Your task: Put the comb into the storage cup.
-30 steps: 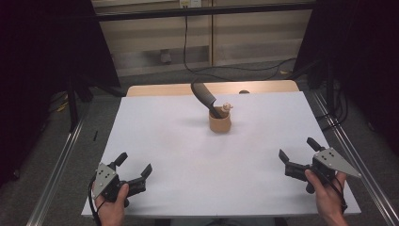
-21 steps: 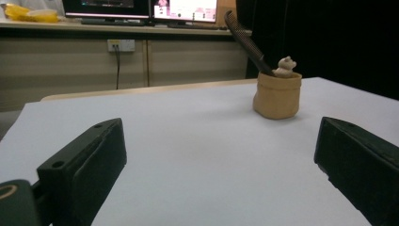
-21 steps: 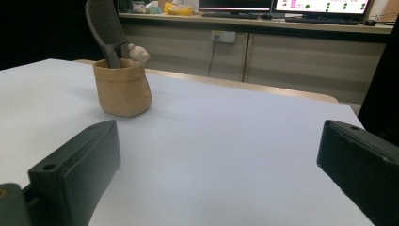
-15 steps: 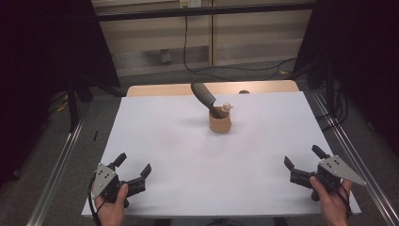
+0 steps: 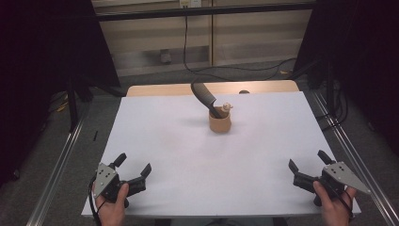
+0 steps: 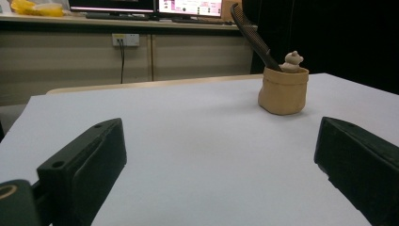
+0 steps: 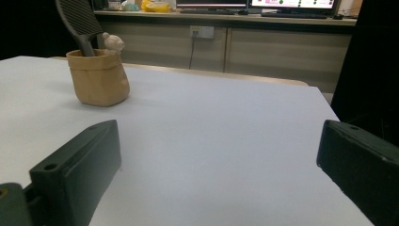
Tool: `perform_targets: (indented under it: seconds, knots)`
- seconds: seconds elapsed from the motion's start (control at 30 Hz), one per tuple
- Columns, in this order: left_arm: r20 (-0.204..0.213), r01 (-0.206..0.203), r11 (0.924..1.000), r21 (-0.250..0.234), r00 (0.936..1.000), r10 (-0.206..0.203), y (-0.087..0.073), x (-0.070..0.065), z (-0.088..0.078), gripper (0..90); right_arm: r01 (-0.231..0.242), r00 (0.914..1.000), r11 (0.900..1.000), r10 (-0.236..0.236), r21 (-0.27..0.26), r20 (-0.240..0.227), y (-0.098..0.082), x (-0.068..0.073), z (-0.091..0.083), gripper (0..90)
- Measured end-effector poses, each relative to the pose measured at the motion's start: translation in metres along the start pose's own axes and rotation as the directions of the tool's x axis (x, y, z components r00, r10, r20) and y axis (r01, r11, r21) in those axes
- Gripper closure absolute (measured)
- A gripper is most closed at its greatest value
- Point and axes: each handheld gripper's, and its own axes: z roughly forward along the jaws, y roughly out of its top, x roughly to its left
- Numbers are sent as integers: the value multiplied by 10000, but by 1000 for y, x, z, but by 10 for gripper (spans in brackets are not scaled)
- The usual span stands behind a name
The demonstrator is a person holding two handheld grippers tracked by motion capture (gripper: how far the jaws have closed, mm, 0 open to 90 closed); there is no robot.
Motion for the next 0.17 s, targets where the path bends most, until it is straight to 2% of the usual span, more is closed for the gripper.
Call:
perform_targets:
  seconds: [0.17]
  knots:
    - [16, -67, 10000, -11, 10000, 67, 1, -1, 0, 29, -29, 10000, 10000, 29, -44, -47, 0, 1, 1, 2]
